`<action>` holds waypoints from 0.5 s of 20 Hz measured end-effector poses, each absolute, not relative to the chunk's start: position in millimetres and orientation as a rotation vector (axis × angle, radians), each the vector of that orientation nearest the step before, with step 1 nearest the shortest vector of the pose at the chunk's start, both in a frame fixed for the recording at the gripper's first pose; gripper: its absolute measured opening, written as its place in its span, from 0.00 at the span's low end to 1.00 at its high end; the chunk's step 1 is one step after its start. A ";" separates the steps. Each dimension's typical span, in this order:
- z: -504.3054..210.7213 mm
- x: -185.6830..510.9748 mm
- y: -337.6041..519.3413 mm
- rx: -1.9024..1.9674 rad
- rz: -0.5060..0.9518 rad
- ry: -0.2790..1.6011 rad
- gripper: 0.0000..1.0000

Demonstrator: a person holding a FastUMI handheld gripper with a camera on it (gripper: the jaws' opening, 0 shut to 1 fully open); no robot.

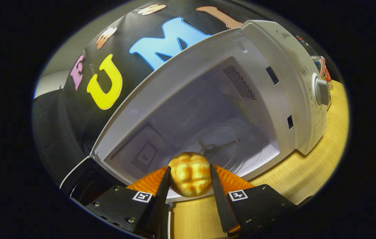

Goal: Open the microwave, put the food inside, and close the microwave door.

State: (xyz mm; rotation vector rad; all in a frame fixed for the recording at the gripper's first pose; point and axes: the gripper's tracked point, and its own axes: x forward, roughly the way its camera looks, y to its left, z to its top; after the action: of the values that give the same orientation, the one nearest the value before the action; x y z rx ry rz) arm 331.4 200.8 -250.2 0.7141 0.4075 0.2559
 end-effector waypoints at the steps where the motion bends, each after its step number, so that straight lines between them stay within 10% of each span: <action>1: -251.3 335.6 199.7 0.708 0.245 0.397 0.68; 10: -265.6 364.4 197.3 0.691 0.174 0.402 0.78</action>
State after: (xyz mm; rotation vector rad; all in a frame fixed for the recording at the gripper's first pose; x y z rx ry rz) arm 364.4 197.3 -265.6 0.6908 0.4019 0.1740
